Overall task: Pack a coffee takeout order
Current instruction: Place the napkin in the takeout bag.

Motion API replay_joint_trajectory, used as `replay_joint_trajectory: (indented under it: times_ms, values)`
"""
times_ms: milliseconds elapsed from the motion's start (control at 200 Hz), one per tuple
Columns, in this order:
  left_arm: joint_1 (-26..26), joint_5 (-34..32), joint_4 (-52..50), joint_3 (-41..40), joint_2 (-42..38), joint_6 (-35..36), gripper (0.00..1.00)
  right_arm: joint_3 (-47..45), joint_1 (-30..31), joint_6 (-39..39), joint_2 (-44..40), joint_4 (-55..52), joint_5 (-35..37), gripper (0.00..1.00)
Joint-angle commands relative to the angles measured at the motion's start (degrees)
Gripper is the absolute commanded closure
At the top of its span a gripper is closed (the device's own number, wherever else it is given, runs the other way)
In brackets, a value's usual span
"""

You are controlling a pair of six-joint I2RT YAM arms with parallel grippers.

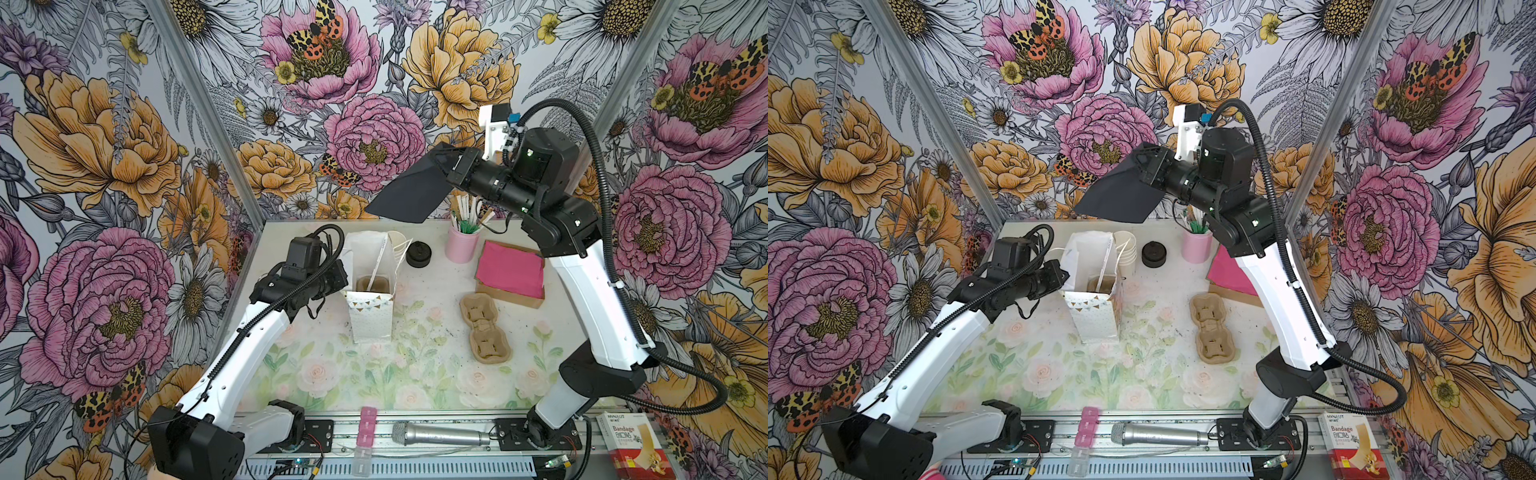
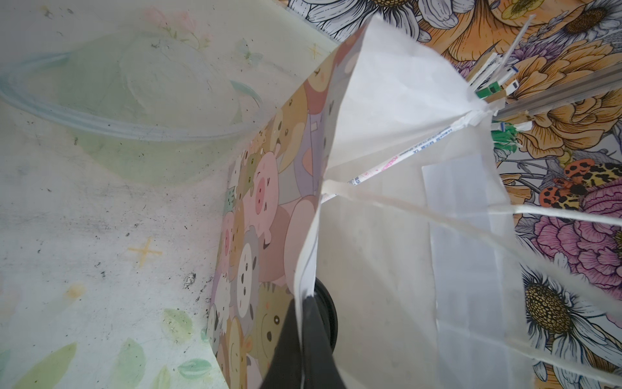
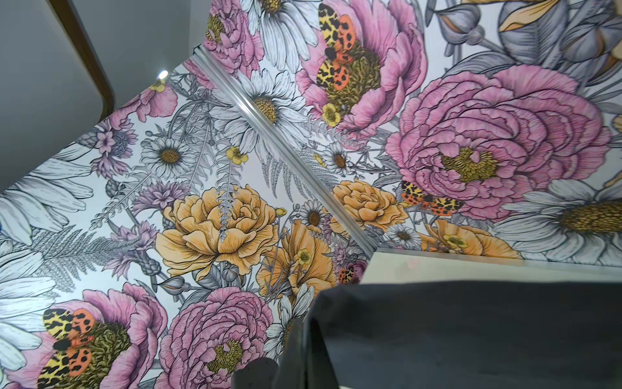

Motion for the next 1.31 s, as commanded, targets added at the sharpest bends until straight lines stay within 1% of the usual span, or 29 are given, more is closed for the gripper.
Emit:
replay_joint_trajectory:
  times_ms: [0, 115, 220, 345, 435, 540, 905, 1086, 1181, 1301]
  values:
    - [-0.62, -0.58, -0.48, -0.72, -1.04, 0.85, 1.00, 5.75, 2.90, -1.13, 3.78, -2.34, -2.14, 1.00]
    - [-0.88, -1.15, -0.48, -1.14, -1.68, 0.58, 1.00, 7.89, 5.29, -1.11, 6.25, -2.46, -2.93, 1.00]
    - [-1.04, -1.52, -0.48, -1.49, -2.25, 0.49, 1.00, 8.43, 6.29, -0.89, 7.73, -2.46, -4.15, 1.00]
    - [-1.02, -1.61, -0.01, -2.02, -2.72, 0.23, 1.00, 10.81, 6.96, -1.05, 10.44, -2.46, -7.43, 1.00]
    - [-1.20, -1.63, 0.16, -2.25, -2.66, 0.14, 1.00, 10.74, 7.05, -1.38, 11.57, -2.53, -9.84, 1.00]
    - [-1.25, -1.63, 0.48, -2.35, -2.59, 0.14, 1.00, 8.42, 7.05, -2.74, 11.95, -2.64, -12.73, 1.00]
    - [-1.16, -1.68, 1.28, -3.49, -2.64, 0.09, 1.00, -1.55, 6.53, -6.69, 11.89, -3.41, -19.20, 1.00]
    - [-1.07, -1.47, 1.38, -3.70, -2.67, 0.08, 1.00, -5.12, 3.98, -8.83, 9.92, -3.61, -20.06, 1.00]
    - [-1.07, -1.57, 1.39, -3.76, -2.79, 0.07, 1.00, -8.16, 2.77, -11.12, 8.09, -4.27, -18.60, 1.00]
    - [-1.11, -1.54, 1.38, -3.80, -2.75, 0.06, 1.00, -11.82, 2.91, -14.00, 6.90, -4.83, -16.14, 1.00]
